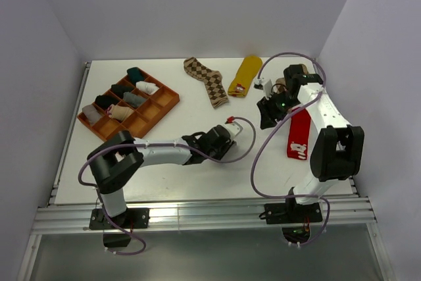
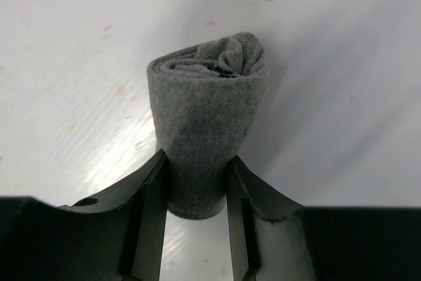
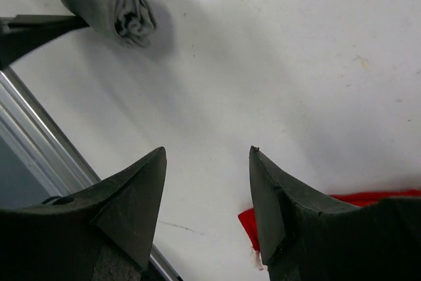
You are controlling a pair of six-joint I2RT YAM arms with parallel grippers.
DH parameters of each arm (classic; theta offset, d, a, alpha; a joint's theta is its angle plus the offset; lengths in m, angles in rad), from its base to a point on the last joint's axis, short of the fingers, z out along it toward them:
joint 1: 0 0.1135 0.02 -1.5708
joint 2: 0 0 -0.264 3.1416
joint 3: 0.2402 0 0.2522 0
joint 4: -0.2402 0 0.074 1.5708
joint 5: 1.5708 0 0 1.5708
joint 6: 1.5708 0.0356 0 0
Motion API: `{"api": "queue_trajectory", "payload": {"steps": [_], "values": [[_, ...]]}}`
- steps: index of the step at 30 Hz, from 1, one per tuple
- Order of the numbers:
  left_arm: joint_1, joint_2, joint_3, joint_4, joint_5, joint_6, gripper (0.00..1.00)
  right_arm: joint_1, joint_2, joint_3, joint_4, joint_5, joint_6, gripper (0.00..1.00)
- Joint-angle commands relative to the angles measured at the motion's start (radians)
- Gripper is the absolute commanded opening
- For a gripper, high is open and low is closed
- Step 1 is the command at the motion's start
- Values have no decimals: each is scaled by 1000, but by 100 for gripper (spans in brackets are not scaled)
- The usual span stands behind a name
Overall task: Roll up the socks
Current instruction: Pick up the sock at the center of the board, then place the sock in the storage box.
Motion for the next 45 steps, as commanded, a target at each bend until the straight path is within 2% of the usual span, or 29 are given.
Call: {"api": "queue_trajectory", "payload": {"steps": [1, 12, 18, 27, 30, 34, 39, 45], "values": [[68, -94, -37, -29, 24, -86, 0, -9, -71, 30, 69, 5, 94, 61], [243, -326, -126, -77, -71, -242, 0, -8, -119, 26, 94, -4, 153, 61], [344, -433, -117, -247, -263, -376, 0, -8, -84, 52, 89, -19, 145, 61], [556, -565, -77, -613, -585, -615, 0, 15, -33, 84, 112, -11, 165, 60], [689, -546, -24, -786, -661, -734, 0, 35, -28, 96, 109, -16, 164, 60], [800, -515, 15, -925, -742, -824, 0, 57, -4, 122, 95, -8, 153, 60], [956, -425, 44, -908, -708, -768, 0, 75, 57, 187, 52, -25, 134, 60], [1024, -222, 150, -933, -730, -732, 0, 87, 94, 199, 46, -44, 124, 60]]}}
